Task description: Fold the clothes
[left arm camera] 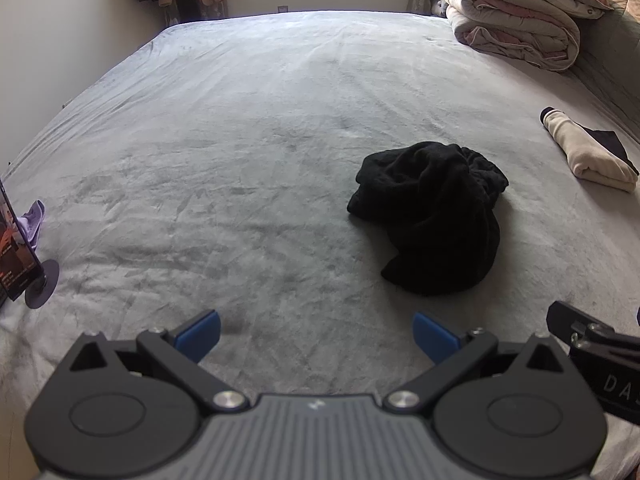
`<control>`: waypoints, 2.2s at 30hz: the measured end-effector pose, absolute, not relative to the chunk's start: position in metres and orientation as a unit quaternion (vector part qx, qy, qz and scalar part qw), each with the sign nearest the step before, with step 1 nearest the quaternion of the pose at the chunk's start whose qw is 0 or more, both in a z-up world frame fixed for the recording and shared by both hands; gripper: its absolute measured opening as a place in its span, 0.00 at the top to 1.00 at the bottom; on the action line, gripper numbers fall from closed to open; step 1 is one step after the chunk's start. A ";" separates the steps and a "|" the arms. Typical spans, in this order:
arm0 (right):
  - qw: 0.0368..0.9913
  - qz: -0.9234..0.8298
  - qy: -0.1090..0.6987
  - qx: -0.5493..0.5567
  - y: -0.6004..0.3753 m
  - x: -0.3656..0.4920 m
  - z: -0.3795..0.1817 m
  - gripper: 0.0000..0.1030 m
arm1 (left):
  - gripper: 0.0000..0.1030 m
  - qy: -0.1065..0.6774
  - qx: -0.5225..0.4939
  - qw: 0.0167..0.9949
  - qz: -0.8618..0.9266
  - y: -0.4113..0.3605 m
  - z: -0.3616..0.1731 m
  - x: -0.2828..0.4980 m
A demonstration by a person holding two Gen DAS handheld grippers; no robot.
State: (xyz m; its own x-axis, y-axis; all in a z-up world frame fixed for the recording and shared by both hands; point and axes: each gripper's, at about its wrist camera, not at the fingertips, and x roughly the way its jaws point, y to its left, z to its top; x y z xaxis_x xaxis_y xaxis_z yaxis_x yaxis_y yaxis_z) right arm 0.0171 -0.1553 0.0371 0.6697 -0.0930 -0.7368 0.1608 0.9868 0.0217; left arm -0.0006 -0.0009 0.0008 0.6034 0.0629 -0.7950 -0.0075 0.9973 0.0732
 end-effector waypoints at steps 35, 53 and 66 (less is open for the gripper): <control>0.916 -0.058 0.396 0.034 -0.145 0.016 0.050 0.00 | 0.00 0.442 0.031 0.896 0.017 0.005 0.014 -0.007; 0.916 -0.058 0.396 0.033 -0.145 0.015 0.051 0.00 | 0.00 0.442 0.031 0.896 0.018 0.004 0.016 -0.007; 0.915 -0.057 0.397 0.031 -0.144 0.015 0.051 0.00 | 0.00 0.444 0.032 0.895 0.018 0.003 0.017 -0.007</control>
State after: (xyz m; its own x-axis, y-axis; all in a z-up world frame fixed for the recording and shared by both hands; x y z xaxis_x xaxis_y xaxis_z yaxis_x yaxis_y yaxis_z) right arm 0.0150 -0.1444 0.0510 0.6780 -0.0805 -0.7307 0.1298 0.9915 0.0112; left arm -0.0072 0.0033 0.0167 0.6049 0.0613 -0.7940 -0.0041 0.9973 0.0739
